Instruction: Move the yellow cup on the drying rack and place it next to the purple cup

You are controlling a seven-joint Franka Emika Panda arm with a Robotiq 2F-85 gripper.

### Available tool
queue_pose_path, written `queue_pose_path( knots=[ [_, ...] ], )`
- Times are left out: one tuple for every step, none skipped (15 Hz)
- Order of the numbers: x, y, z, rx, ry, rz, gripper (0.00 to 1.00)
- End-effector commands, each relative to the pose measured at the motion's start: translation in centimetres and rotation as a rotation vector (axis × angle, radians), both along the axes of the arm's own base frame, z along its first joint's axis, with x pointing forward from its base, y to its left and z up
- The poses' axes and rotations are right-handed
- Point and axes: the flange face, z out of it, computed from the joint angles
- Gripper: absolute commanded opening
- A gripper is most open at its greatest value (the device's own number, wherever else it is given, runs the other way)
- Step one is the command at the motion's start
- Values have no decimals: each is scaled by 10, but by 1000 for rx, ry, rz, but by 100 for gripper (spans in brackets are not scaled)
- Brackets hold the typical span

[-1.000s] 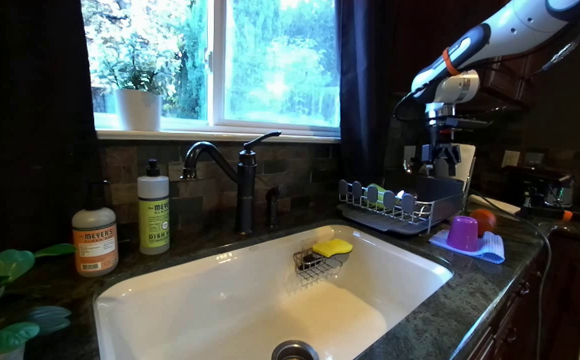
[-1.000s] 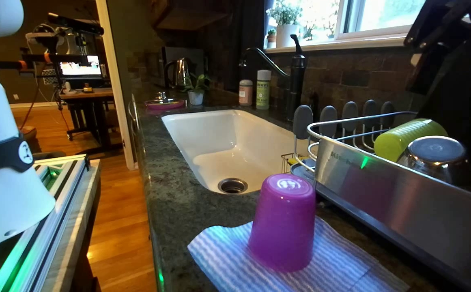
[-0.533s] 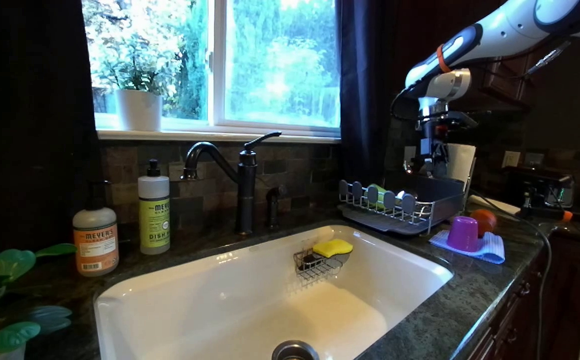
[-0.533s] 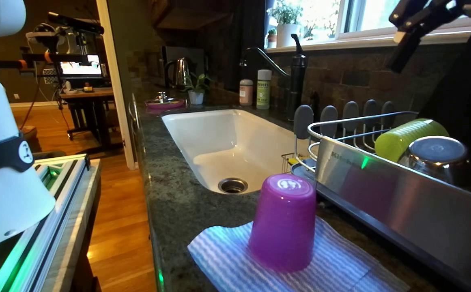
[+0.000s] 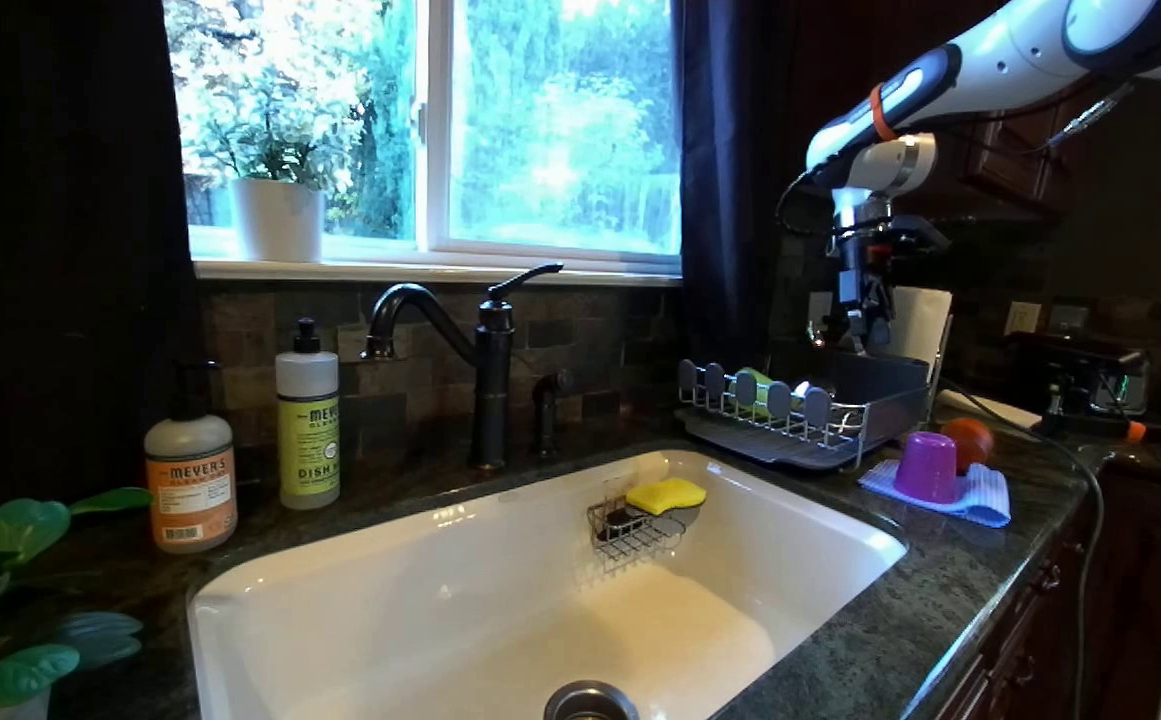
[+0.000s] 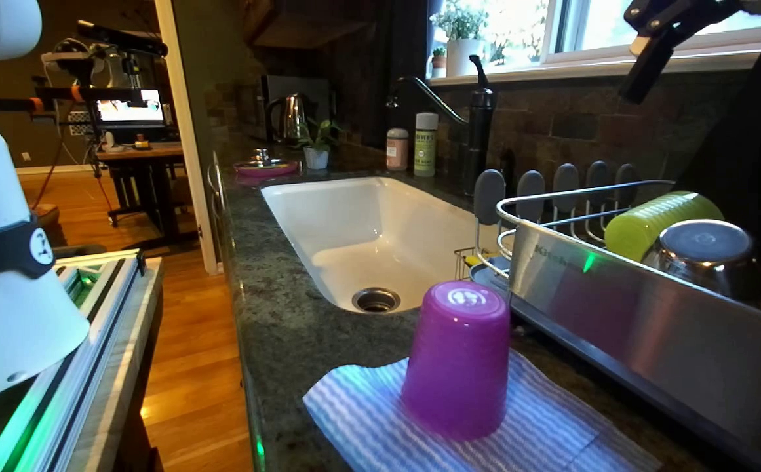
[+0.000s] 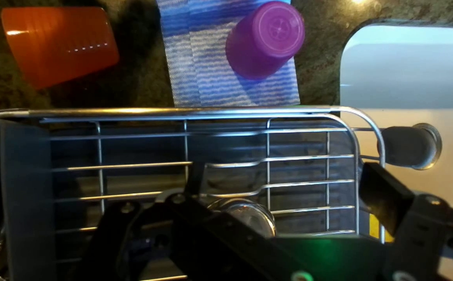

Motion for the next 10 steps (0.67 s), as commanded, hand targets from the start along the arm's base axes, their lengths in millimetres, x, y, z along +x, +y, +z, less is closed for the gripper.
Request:
queue_pose_path(
  knots=[
    [1, -1, 1, 1, 1, 0, 100],
    [4, -1, 1, 10, -33, 2, 100],
    [8, -1, 1, 16, -70, 19, 100],
    [14, -2, -2, 29, -106, 22, 100],
    [19, 0, -5, 96, -135, 46, 100],
    [22, 2, -7, 147, -152, 73, 100],
    [26, 3, -11, 183, -174, 108, 100],
    [30, 2, -14, 212, -203, 142, 100],
    [34, 0, -19, 234, -223, 163, 100],
    [38, -2, -26, 253, -233, 182, 100]
  ],
)
